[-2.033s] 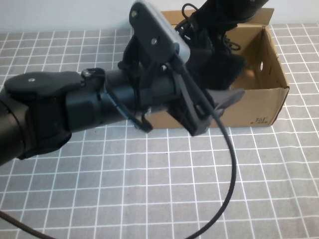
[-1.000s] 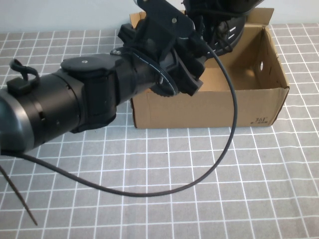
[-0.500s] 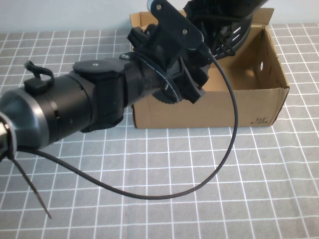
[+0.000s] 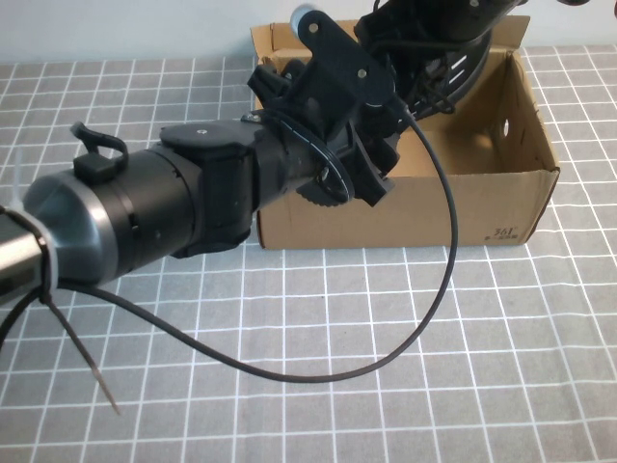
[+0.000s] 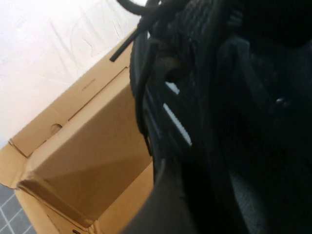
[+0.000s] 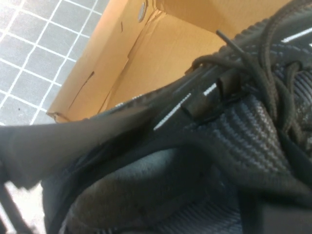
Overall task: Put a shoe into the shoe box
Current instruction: Hand over the shoe, then adjust the shoe
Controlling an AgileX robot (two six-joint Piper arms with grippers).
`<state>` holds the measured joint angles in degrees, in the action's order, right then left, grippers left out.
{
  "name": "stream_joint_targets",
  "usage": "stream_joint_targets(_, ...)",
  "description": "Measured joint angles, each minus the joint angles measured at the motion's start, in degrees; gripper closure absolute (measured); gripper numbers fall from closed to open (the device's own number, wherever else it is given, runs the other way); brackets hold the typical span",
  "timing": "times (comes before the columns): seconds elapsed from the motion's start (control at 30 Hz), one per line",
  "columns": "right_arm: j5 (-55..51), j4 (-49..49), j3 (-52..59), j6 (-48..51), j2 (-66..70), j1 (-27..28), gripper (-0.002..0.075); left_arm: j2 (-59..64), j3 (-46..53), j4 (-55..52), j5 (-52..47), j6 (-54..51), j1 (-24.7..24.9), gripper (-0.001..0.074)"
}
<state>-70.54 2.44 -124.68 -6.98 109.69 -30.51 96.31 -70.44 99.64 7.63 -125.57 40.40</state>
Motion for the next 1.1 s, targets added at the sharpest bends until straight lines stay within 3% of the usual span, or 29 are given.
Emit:
stream_joint_targets(0.2, 0.0, 0.0, 0.0, 0.2, 0.1, 0.0, 0.0724, 0.5, 0.0, 0.0, 0.4, 0.0, 0.0, 0.0383)
stream_joint_targets(0.37, 0.0, -0.4, 0.0, 0.6, 0.1, 0.0, 0.0724, 0.5, 0.0, 0.0, 1.0, 0.0, 0.0, 0.0526)
stream_joint_targets(0.8, -1.0, -0.4, 0.0, 1.4, 0.1, 0.0, 0.0708, 0.5, 0.0, -0.8, 1.0, -0.5, 0.2, 0.0559)
stream_joint_targets(0.87, -1.3, -0.3, 0.0, 2.2, 0.1, 0.0, 0.0659, 0.6, 0.0, -1.0, 0.9, -0.7, 0.2, 0.058)
stream_joint_targets(0.97, -1.5, -0.7, -0.1, 2.7, -0.4, 0.0, 0.0536, 1.6, 0.1, -1.0, 1.6, -0.7, 0.1, 0.0672)
stream_joint_targets(1.1, -1.6, -0.7, -0.1, 2.9, -0.9, 0.0, 0.0423, 1.7, 0.2, -0.3, 3.0, -0.8, 0.0, 0.0695)
